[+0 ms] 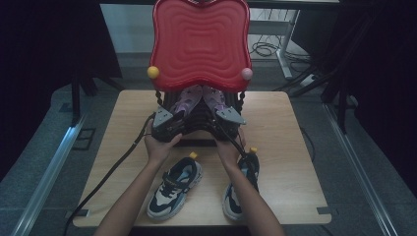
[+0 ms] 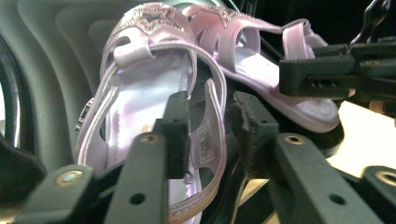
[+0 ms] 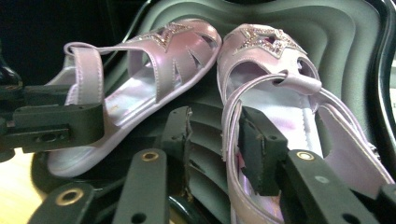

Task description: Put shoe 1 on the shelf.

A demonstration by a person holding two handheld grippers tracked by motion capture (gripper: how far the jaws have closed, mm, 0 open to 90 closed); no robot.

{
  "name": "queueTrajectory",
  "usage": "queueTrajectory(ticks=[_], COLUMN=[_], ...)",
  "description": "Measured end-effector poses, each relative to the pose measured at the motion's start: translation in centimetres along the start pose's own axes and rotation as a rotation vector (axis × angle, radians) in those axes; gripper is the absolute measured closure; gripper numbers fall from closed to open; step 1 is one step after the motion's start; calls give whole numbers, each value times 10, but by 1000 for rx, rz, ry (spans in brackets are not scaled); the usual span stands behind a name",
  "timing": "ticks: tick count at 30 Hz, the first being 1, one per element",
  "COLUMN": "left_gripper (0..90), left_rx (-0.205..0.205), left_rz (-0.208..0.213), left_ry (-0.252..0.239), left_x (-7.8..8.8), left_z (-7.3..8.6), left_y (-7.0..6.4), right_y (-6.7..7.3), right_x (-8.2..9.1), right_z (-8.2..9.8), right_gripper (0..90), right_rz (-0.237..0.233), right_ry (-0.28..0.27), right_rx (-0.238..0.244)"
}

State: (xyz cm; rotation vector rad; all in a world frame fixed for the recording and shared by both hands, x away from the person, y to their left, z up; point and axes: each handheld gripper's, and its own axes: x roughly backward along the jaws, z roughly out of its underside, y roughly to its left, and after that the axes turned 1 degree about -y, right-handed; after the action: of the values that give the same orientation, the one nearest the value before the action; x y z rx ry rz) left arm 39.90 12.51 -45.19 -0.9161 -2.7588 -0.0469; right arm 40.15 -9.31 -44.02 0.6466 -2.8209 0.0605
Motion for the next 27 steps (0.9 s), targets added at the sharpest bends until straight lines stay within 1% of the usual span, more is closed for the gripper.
queueTrajectory(ticks=[1,2,6,7,8,11,12,16,20,23,27], left_gripper=[629,623,597,586,576,565,563,548,528,518,514], left_rx=[8,13,24,24,30,33,35,42,36,37,56], left_rz=[6,15,24,24,26,29,31,42,42,48,62], left_ry=[-3,-6,-16,-16,-20,-21,-22,-24,-6,-2,-6], left_x=[1,1,5,5,7,11,12,18,22,26,32], left_z=[-1,-2,-5,-5,-7,-9,-9,-12,-14,-15,-14], left_y=[0,1,1,1,0,-1,-1,-2,-2,-3,-3], right_y=[-1,-2,-4,-4,-5,-7,-7,-8,-9,-9,-10], right_x=[1,3,9,9,12,15,16,22,26,30,34], right_z=[0,0,-3,-3,-4,-5,-5,-6,-5,-5,-4], right_gripper=[626,624,620,620,618,616,616,613,613,606,604], right_rz=[-10,-15,-40,-40,-46,-60,-57,-64,-75,-88,-97], right_ry=[-3,-8,-19,-19,-25,-25,-29,-30,-29,-23,-24], right_rx=[-4,-9,-25,-25,-43,-55,-58,-55,-49,-59,-57])
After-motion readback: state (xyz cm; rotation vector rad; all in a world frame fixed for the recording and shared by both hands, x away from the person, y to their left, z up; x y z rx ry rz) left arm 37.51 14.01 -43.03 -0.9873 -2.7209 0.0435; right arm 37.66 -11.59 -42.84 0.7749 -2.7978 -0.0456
